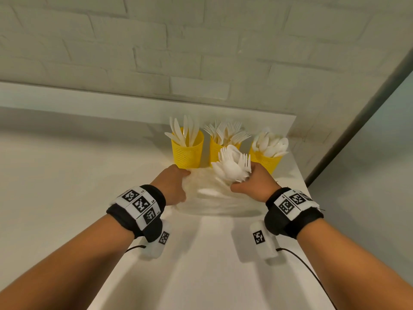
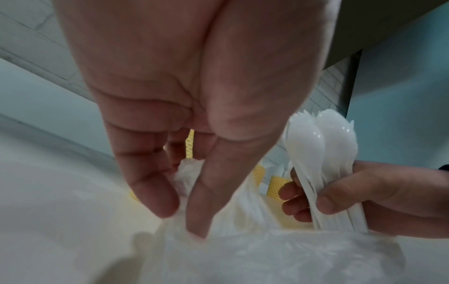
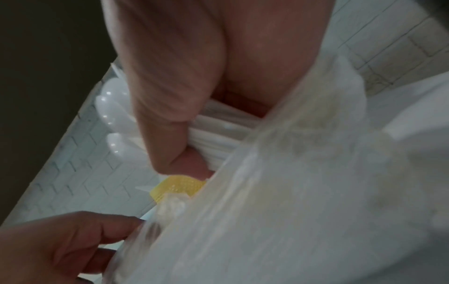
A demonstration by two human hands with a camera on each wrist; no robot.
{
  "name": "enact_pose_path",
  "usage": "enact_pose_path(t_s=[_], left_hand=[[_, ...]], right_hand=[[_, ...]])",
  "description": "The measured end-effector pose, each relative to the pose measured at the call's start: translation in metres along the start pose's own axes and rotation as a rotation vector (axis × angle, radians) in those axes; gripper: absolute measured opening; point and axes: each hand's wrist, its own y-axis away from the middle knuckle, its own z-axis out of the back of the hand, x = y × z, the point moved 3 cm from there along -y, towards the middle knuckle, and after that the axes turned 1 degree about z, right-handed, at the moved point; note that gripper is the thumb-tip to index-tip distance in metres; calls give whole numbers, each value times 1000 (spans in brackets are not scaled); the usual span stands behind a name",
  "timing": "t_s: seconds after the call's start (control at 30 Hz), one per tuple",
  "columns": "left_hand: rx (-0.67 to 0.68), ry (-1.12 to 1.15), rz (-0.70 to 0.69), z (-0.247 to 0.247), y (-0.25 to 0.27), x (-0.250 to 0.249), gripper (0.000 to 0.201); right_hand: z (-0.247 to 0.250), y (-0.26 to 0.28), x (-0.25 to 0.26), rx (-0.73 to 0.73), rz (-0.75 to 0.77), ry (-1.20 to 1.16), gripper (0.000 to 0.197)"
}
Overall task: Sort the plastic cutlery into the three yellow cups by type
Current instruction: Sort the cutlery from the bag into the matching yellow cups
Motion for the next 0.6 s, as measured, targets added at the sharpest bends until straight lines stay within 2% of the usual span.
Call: enact_pose_path(t_s=[0.1, 0.3, 0.43, 0.5, 0.6], left_hand=[[-1, -27, -22, 0, 0, 2, 73], [57, -26, -75, 0, 2, 0, 64], [-19, -2, -135, 18, 4, -17, 56], [-78, 97, -190, 34, 11, -35, 54], [-167, 409, -320, 54, 23, -66, 51]], right_hand=[[0, 1, 7, 9, 43, -46, 32], [11, -1, 34, 58, 53, -148, 24], [20, -5, 55, 44, 24, -179, 17], [20, -3, 60, 34, 1, -236, 18], [16, 6, 67, 19, -7, -307, 7]])
